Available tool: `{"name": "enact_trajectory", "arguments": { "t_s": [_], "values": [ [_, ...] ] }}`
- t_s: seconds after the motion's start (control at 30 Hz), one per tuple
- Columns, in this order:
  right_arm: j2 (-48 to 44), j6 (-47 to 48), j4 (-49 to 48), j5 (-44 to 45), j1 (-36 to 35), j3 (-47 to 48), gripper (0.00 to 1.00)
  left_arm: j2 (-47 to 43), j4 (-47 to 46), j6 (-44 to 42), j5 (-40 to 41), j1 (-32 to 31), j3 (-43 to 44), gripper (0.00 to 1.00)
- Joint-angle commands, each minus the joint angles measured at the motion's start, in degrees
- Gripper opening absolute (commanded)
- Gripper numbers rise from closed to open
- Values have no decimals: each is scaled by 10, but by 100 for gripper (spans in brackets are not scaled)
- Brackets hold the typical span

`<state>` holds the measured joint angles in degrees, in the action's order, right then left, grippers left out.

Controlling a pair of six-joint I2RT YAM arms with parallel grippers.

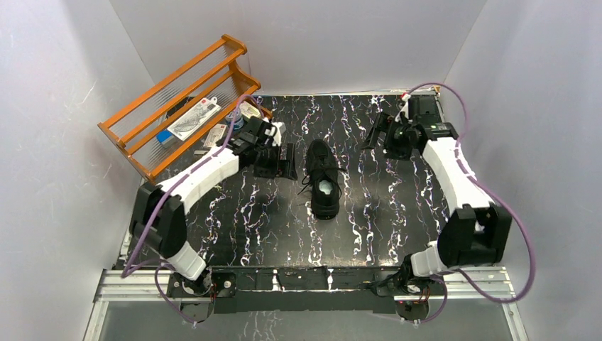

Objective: Tie the shoes

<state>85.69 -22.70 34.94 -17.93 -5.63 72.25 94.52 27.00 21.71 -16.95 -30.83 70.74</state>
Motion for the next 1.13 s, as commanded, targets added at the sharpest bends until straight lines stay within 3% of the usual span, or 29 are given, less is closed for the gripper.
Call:
{"name": "enact_trajectory", "arguments": {
  "t_s": [0.0,0.13,0.23,0.33,0.43,0.53,0.67,0.97,1.1],
  "values": [
    [-87,54,162,92,3,54,99,-103,87,12,59,2,61,85],
    [-164,64,195,96,3,90,98,-162,124,-3,91,2,176,87],
    [-235,102,178,29,2,128,98,-176,160,-22,123,2,302,88],
    [-249,127,209,-55,2,202,99,-174,208,-39,146,2,437,88],
    [-237,115,277,-55,3,315,99,-182,239,-32,161,2,538,88],
    [-234,119,339,-37,2,421,98,-223,215,-34,162,2,543,88],
    [-205,121,431,-13,1,560,99,-274,210,-2,220,2,506,91],
    [-291,94,382,-4,2,439,99,-281,285,31,202,2,506,91],
    [-267,104,359,49,1,421,98,-256,314,52,206,2,520,92]
  ]
}}
